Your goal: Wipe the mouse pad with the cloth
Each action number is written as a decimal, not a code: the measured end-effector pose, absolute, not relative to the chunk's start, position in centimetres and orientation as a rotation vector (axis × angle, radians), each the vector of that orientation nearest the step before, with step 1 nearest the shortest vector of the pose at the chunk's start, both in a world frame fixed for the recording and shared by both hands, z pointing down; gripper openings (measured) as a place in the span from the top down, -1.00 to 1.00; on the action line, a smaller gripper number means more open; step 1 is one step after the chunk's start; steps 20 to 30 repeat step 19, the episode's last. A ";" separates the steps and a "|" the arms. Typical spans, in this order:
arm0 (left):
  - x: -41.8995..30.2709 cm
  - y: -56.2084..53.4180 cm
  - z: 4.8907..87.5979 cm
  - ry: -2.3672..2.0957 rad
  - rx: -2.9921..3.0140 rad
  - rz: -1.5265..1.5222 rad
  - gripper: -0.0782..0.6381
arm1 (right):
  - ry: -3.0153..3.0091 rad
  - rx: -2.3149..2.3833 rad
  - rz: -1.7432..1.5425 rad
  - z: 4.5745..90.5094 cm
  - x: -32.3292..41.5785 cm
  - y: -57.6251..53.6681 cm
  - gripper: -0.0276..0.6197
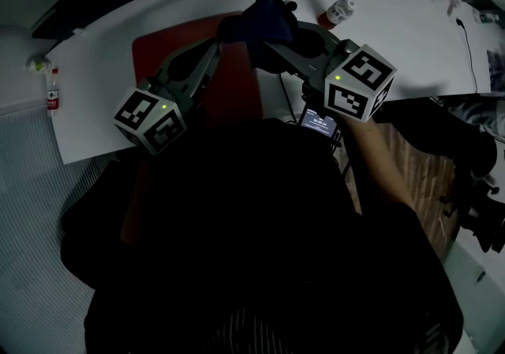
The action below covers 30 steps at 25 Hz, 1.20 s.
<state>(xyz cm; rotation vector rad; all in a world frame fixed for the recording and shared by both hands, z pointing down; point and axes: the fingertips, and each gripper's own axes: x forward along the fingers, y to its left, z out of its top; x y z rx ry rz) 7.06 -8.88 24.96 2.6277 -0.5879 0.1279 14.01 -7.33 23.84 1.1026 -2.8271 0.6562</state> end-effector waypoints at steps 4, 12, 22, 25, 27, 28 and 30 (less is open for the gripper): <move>8.3 -7.6 21.5 -0.534 2.701 0.068 0.76 | -2.880 1.129 0.571 20.9 14.7 -5.9 0.67; 8.8 -7.2 18.0 -0.513 2.777 0.035 0.76 | -2.922 1.197 0.510 18.0 15.3 -5.0 0.67; 8.8 -7.3 17.2 -0.495 2.803 0.051 0.76 | -2.931 1.186 0.479 16.7 14.4 -5.4 0.67; 8.8 -7.3 17.2 -0.495 2.803 0.051 0.76 | -2.931 1.186 0.479 16.7 14.4 -5.4 0.67; 8.8 -7.3 17.2 -0.495 2.803 0.051 0.76 | -2.931 1.186 0.479 16.7 14.4 -5.4 0.67; 8.8 -7.3 17.2 -0.495 2.803 0.051 0.76 | -2.931 1.186 0.479 16.7 14.4 -5.4 0.67; 8.8 -7.3 17.2 -0.495 2.803 0.051 0.76 | -2.931 1.186 0.479 16.7 14.4 -5.4 0.67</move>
